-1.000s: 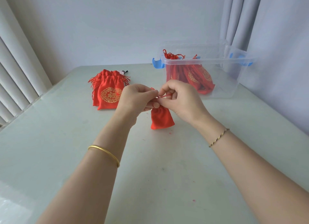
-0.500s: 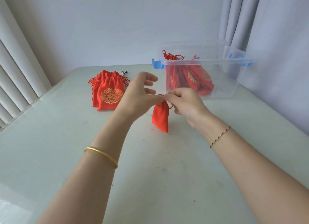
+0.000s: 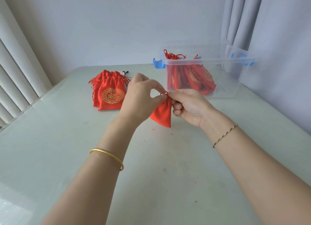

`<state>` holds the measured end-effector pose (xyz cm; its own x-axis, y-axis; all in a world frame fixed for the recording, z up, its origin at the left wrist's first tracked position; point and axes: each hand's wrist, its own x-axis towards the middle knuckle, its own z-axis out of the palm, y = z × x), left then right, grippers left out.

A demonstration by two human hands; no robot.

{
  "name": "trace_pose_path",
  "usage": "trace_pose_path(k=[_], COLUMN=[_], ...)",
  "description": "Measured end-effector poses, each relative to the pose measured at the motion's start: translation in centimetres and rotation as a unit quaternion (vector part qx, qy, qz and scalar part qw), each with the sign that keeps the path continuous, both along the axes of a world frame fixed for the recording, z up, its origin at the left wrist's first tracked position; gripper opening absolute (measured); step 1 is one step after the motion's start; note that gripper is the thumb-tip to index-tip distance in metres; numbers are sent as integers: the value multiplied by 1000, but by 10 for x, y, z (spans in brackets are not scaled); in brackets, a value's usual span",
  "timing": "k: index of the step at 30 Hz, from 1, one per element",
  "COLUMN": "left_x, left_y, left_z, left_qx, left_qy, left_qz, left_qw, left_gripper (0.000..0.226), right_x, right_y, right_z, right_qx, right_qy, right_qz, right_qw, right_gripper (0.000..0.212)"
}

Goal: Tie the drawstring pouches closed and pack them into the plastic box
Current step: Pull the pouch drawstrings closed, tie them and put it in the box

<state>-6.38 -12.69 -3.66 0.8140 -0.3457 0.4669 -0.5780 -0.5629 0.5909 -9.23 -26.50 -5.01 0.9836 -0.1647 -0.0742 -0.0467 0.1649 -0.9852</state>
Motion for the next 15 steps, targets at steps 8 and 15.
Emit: trace_pose_path(k=[8, 15], left_x=[4, 7], left_y=[1, 5], left_z=[-3, -3], left_qx=[14, 2], left_qy=[-3, 37], left_qz=[6, 2], left_qw=[1000, 999], left_gripper=[8, 5], right_x=[1, 2], right_y=[-4, -22], right_z=[-3, -9], right_qx=[-2, -151], right_qy=[-30, -72], right_qz=[42, -65], right_qw=[999, 984], right_gripper=[16, 18])
